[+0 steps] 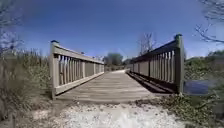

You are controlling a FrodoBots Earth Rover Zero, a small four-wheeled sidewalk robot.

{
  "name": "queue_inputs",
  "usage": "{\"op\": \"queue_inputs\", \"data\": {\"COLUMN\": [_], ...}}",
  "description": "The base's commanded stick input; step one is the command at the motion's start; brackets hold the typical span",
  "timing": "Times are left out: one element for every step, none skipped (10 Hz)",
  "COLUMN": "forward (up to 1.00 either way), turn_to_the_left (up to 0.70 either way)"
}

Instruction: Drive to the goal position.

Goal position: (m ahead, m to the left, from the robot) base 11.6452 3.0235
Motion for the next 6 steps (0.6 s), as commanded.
{"op": "queue_inputs", "data": {"forward": [0.50, 0.50, 0.50, 0.50, 0.50, 0.50], "turn_to_the_left": [0.00, 0.00, 0.00, 0.00, 0.00, 0.00]}}
